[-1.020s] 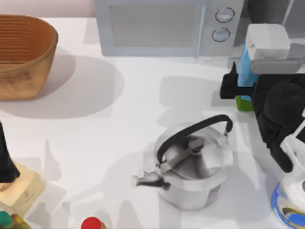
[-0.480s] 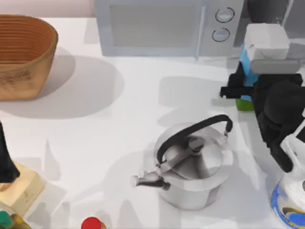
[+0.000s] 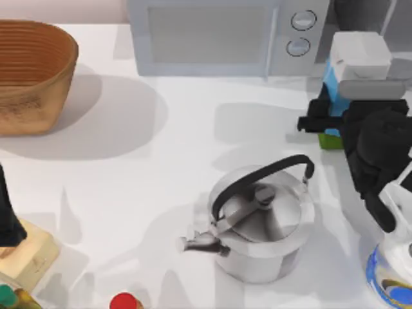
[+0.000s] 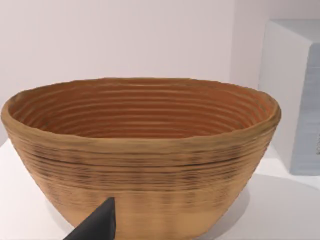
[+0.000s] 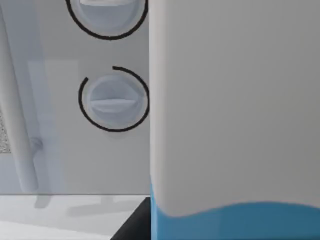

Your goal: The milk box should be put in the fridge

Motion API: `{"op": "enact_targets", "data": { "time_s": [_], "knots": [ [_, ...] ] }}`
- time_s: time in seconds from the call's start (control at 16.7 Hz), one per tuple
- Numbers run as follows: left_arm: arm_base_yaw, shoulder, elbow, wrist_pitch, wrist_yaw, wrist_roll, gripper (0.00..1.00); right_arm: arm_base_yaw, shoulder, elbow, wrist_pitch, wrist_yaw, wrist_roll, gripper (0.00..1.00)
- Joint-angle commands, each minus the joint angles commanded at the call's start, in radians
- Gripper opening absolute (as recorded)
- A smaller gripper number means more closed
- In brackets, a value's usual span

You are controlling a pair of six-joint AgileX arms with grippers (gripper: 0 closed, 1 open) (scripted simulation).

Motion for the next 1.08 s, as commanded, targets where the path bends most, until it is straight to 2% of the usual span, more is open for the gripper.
{"op": "enact_targets", "data": {
  "time_s": [0.54,1.08],
  "knots": [
    [0.000,0.000,0.000,0.000,0.000,0.000,1.00,0.002,-0.034,0.006,-0.037,0.000,0.003,0.00],
    [0.000,0.000,0.000,0.000,0.000,0.000,1.00,0.000,-0.379,0.086,-0.461,-0.004,0.005,0.00]
  ]
}}
